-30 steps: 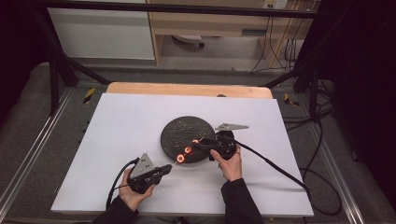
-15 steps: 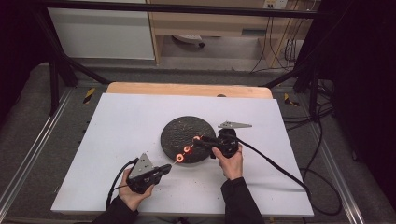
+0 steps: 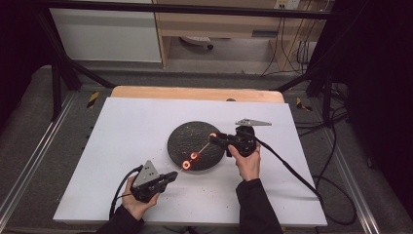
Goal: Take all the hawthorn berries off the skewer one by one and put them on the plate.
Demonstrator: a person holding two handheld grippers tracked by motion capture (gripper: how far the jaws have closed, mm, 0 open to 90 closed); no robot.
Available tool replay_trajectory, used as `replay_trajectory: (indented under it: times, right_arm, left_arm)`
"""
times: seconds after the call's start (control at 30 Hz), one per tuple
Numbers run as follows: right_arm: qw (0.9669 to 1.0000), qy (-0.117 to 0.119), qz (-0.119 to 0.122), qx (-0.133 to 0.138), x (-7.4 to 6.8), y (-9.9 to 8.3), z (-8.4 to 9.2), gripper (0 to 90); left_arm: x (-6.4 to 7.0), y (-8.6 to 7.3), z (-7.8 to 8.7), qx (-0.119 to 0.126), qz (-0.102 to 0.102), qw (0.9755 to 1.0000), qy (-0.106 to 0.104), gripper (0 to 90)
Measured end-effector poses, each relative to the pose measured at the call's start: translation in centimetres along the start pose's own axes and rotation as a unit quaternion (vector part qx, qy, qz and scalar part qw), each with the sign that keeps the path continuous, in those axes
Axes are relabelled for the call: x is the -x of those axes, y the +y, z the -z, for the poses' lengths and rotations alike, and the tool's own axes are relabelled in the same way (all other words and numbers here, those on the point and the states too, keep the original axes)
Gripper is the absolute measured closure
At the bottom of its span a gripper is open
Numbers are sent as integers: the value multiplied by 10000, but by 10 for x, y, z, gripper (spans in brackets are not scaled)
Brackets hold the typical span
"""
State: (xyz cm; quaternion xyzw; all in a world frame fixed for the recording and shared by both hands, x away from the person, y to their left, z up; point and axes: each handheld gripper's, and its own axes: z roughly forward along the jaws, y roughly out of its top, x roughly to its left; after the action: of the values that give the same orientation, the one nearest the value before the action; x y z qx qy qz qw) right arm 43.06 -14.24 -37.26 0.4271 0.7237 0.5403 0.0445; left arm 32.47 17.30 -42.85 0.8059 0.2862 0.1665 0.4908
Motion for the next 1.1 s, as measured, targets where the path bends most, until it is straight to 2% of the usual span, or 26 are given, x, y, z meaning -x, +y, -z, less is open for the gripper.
replay_trajectory:
  times: [0.17,0.4,0.73,0.93,1.1]
  right_arm:
    - [9998,-165,8,92,8,9,5,620]
    - [9995,-324,34,-18,16,11,-1,620]
    - [9984,-400,12,-392,21,-7,-36,621]
    - [9961,-489,32,-731,23,-25,-58,621]
    - [9940,-535,75,-946,25,-34,-67,620]
  left_arm:
    - [-3,-1,2,-6,39,10000,22,883]
    - [-10,0,6,13,154,9998,120,883]
    - [-23,0,11,21,304,9991,304,883]
    - [-26,-1,11,10,344,9988,334,883]
    - [-26,-1,11,7,354,9988,347,883]
